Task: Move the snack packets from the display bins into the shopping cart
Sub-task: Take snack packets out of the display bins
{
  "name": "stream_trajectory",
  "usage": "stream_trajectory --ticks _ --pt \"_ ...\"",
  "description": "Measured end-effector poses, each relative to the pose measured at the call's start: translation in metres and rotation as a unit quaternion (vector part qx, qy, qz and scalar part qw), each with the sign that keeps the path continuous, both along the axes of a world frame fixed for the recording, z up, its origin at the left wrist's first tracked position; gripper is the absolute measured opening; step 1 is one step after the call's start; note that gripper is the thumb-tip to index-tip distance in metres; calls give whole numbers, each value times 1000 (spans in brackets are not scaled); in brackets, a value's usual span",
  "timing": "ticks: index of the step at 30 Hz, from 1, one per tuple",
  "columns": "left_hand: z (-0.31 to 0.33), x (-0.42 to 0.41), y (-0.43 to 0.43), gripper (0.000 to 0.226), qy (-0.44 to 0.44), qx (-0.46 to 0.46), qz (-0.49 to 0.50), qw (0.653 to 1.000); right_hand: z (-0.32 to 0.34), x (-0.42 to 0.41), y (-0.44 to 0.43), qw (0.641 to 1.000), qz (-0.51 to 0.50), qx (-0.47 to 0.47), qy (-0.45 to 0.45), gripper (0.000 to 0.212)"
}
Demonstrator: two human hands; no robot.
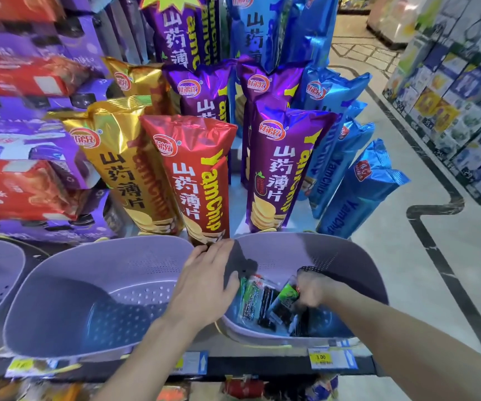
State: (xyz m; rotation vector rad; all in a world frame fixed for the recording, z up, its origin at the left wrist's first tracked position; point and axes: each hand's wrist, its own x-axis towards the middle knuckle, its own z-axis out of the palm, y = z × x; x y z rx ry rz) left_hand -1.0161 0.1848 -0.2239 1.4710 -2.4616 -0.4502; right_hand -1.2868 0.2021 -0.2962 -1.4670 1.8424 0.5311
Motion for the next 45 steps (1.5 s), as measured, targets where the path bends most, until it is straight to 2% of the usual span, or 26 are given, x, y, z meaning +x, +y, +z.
stream_trajectory --ticks 4,8,10,12,16,20,22,24,26,28,31,33,35,36,38,39,42,45 --pt "0 1 0 63 11 -2 -4 1000 4 1 -1 999 -16 21 -27 74" --pt "0 2 -1 62 14 -8 -4 1000 10 0 1 998 -22 9 -54 65" --pt "-1 2 -1 62 18 -11 -4 1000 15 -2 2 995 -26 15 -92 51" --pt "0 1 -1 62 21 -8 -6 1000 22 -6 3 993 -9 -13 -115 31" --pt "3 2 0 61 42 0 -8 999 54 -12 2 982 8 -93 -162 23" --pt "15 -1 2 53 130 -9 -15 991 93 -15 1 964 -14 -156 -216 17" --pt "23 -9 1 56 183 54 -16 982 109 -11 3 949 -34 -173 -261 24" --pt "29 -20 -4 55 226 189 -12 956 123 -1 6 931 -50 -190 -309 34" --pt "32 -28 -9 47 219 293 -12 931 129 9 9 904 -79 -192 -373 38" --pt "29 -29 -12 28 199 315 -33 927 132 18 11 882 -107 -197 -414 40" --pt "29 -26 -15 35 197 328 -45 923 128 22 13 851 -138 -176 -475 47" --pt "29 -23 -16 31 201 304 -43 930 119 16 13 834 -172 -141 -505 51" --pt "27 -23 -19 26 200 262 -16 944 102 7 14 862 -190 -113 -456 48" --pt "26 -23 -19 23 205 252 -1 946 92 3 15 898 -159 -99 -398 42" --pt "21 -23 -17 19 233 260 14 937 71 -4 19 964 -20 -30 -264 34" --pt "19 -23 -16 17 241 259 16 935 61 -5 23 975 39 26 -216 35" --pt "17 -23 -16 13 245 251 14 936 42 0 32 970 104 168 -141 49" --pt "17 -22 -19 13 256 261 25 931 37 3 30 965 120 198 -123 49"
